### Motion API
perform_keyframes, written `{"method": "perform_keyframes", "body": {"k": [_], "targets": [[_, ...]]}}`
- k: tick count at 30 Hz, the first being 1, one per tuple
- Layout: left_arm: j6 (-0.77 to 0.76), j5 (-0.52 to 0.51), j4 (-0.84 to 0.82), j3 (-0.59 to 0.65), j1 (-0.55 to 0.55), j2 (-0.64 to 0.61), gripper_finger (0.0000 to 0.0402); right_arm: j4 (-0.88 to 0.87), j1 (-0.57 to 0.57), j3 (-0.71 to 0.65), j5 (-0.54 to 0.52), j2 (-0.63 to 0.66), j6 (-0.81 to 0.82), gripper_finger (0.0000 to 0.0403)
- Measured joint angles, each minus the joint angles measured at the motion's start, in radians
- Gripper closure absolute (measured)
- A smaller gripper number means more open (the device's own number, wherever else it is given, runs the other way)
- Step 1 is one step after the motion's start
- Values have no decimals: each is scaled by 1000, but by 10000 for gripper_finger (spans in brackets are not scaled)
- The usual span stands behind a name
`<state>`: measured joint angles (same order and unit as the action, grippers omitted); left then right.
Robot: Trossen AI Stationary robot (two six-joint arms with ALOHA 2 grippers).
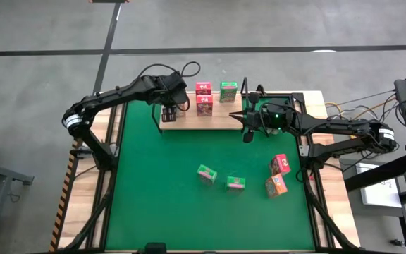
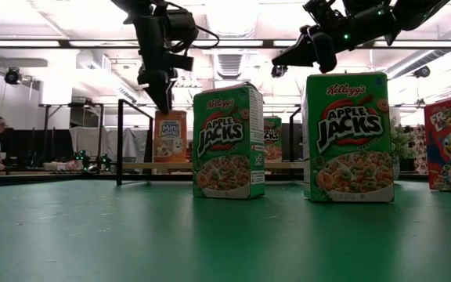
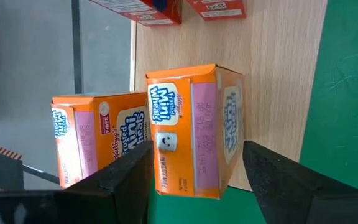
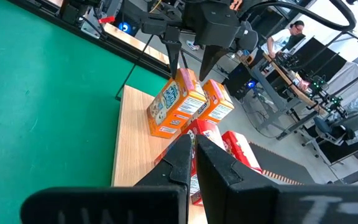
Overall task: Stack cereal on shelf
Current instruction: Put the left orange cereal box on the shelf aligned with the other orange cereal box
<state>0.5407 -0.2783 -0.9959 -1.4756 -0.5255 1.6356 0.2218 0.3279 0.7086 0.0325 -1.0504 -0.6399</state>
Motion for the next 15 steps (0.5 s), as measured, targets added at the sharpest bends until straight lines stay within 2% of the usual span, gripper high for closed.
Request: {"method": "perform_keyframes", "body": {"k": [7, 12, 15], "targets": [[-42, 5, -54, -117, 26, -1, 174, 0, 0, 0, -1, 0, -7, 390], [-90, 147, -18, -167, 29, -6, 195, 0, 0, 0, -1, 0, -12, 390], [-90, 157, 26, -146, 29, -8, 223, 0, 0, 0, -1, 0, -13, 390]]}}
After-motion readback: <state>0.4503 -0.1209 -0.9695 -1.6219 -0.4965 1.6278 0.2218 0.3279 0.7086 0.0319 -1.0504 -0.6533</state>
